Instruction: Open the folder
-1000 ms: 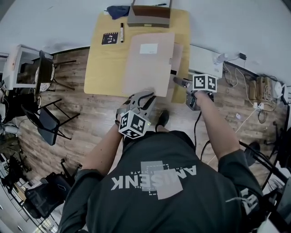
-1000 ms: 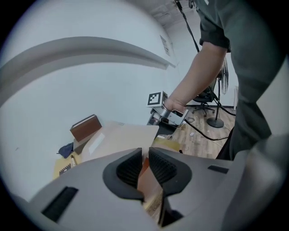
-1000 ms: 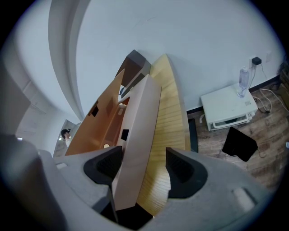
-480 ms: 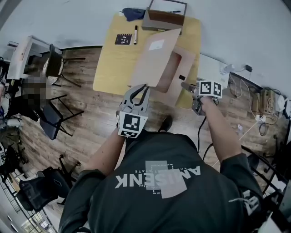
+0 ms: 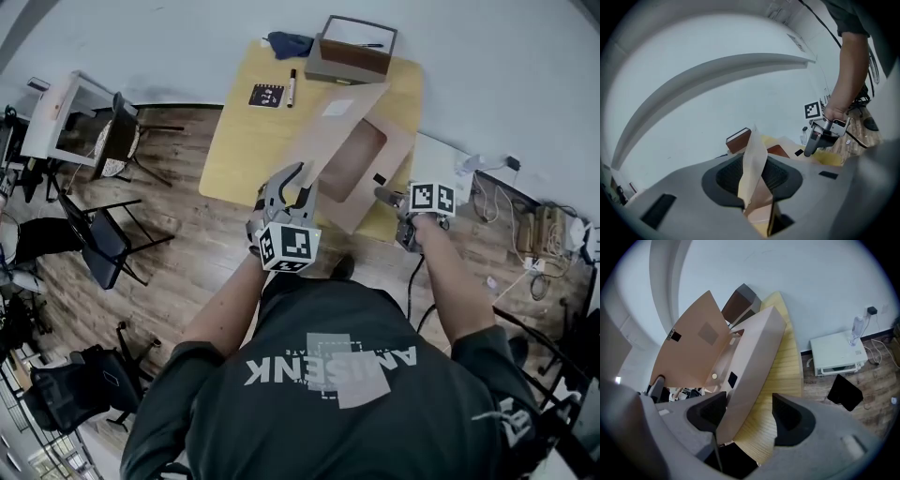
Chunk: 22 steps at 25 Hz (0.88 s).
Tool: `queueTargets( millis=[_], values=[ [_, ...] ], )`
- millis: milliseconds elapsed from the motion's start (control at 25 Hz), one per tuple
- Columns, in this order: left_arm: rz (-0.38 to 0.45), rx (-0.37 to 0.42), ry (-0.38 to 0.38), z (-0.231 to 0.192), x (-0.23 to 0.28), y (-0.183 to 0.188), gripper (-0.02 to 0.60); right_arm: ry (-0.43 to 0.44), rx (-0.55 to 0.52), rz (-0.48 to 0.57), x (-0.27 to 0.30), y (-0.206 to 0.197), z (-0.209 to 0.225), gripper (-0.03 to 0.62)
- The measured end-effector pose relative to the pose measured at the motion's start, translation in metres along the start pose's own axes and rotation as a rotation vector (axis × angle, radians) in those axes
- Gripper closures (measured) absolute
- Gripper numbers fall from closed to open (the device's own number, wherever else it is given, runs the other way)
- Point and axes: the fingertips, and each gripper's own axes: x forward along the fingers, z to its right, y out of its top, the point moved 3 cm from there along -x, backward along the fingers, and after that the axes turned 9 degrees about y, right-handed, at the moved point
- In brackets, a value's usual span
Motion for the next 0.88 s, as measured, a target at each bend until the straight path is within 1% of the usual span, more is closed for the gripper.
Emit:
queueTargets(
  millis=[40, 80, 120, 160, 280, 360, 600, 800, 880],
  values=[
    [0.002, -0.004, -0.004, -0.001, 0.002, 0.001, 0.483, 0.000, 0.001, 0.001, 0.000, 0.000, -0.001, 0.303],
    [-0.001, -0.011, -0.005, -0.003, 0.004, 0.002, 0.527, 0.000, 0.003, 0.002, 0.000, 0.000, -0.001, 0.303],
    [-0.008, -0.019, -0.006, -0.006, 0.005, 0.001, 0.552, 0.000, 0.005, 0.003, 0.001, 0.000, -0.002, 0.303],
    [-0.016, -0.025, -0.007, -0.008, 0.006, -0.001, 0.559, 0.000, 0.008, 0.004, 0.001, -0.001, -0.002, 0.302],
    [-0.034, -0.049, -0.024, -0.016, 0.006, -0.006, 0.570, 0.006, 0.021, 0.008, 0.001, -0.002, 0.000, 0.298],
    [-0.045, -0.087, -0.024, -0.029, 0.003, -0.009, 0.572, 0.007, 0.032, 0.015, 0.000, -0.003, 0.000, 0.289],
    [-0.094, -0.260, 0.042, -0.085, -0.002, -0.029, 0.577, -0.018, 0.019, 0.004, -0.007, -0.001, 0.002, 0.289],
    [-0.156, -0.372, 0.092, -0.124, -0.013, -0.061, 0.577, -0.038, 0.037, 0.020, -0.015, 0.002, 0.007, 0.289],
    [-0.185, -0.405, 0.105, -0.136, -0.020, -0.078, 0.577, -0.054, 0.034, 0.026, -0.020, 0.002, 0.008, 0.289]
  ],
)
